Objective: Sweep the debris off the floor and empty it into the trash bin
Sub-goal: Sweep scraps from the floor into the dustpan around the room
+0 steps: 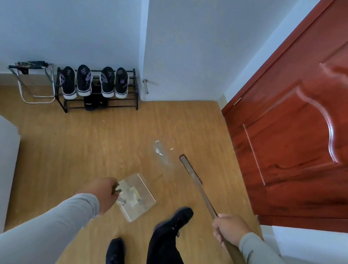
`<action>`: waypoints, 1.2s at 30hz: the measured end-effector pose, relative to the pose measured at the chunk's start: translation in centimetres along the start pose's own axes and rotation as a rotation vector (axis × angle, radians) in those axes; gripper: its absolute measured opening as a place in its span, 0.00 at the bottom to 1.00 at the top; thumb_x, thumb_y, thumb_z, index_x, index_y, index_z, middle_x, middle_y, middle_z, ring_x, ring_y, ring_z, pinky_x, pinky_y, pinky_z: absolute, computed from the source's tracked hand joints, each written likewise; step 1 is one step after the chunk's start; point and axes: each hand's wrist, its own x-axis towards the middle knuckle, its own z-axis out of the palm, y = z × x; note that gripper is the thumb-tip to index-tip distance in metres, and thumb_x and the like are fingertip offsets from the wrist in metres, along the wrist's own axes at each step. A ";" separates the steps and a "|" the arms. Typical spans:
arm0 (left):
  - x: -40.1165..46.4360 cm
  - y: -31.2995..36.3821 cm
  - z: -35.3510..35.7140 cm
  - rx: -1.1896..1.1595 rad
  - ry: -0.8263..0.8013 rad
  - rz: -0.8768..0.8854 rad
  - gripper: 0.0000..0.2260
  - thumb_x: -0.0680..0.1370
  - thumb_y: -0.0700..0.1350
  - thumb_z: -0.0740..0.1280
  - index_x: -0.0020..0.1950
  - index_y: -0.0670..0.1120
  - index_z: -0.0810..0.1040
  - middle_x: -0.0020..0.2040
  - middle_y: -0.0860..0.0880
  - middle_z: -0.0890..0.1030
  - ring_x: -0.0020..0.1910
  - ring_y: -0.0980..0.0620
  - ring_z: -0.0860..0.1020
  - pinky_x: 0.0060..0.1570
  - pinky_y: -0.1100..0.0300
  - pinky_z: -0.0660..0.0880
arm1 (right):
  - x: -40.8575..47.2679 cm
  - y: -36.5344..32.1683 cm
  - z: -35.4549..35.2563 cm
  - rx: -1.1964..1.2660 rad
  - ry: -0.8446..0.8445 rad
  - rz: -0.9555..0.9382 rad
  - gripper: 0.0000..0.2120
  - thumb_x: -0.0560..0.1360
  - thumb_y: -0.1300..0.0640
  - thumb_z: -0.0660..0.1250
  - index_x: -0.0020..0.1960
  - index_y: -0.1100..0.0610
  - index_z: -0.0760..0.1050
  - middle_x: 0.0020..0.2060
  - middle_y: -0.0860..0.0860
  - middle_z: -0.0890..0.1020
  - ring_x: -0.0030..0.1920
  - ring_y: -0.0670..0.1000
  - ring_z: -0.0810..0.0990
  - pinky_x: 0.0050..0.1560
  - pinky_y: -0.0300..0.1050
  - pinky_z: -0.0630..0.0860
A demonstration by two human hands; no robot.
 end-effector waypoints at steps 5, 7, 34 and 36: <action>3.2 2.9 -1.4 -0.003 0.030 -0.045 0.12 0.79 0.52 0.62 0.62 0.54 0.76 0.46 0.54 0.79 0.43 0.50 0.78 0.43 0.59 0.76 | 4.8 -3.5 -3.3 -0.041 -0.004 0.008 0.26 0.74 0.65 0.64 0.72 0.59 0.70 0.27 0.56 0.78 0.21 0.50 0.72 0.24 0.39 0.71; 4.8 4.3 -2.4 -0.015 0.032 -0.071 0.11 0.79 0.53 0.63 0.61 0.54 0.76 0.46 0.55 0.80 0.43 0.51 0.79 0.43 0.58 0.78 | 6.9 -5.2 -4.7 -0.054 -0.021 0.010 0.26 0.74 0.65 0.64 0.72 0.59 0.69 0.26 0.56 0.78 0.21 0.50 0.72 0.24 0.39 0.71; 17.2 10.4 -6.0 0.003 -0.014 -0.146 0.10 0.81 0.51 0.60 0.61 0.52 0.74 0.40 0.55 0.78 0.38 0.53 0.78 0.39 0.58 0.77 | 15.2 -16.2 -6.0 -0.476 -0.354 0.006 0.32 0.74 0.60 0.63 0.78 0.54 0.64 0.28 0.52 0.79 0.25 0.49 0.73 0.26 0.40 0.71; 17.2 10.3 -6.1 -0.015 -0.016 -0.148 0.09 0.81 0.51 0.60 0.60 0.53 0.74 0.39 0.56 0.76 0.37 0.54 0.77 0.38 0.58 0.77 | 14.4 -16.3 -7.7 -0.413 -0.320 0.012 0.30 0.76 0.62 0.64 0.77 0.56 0.64 0.25 0.52 0.78 0.23 0.48 0.72 0.24 0.39 0.70</action>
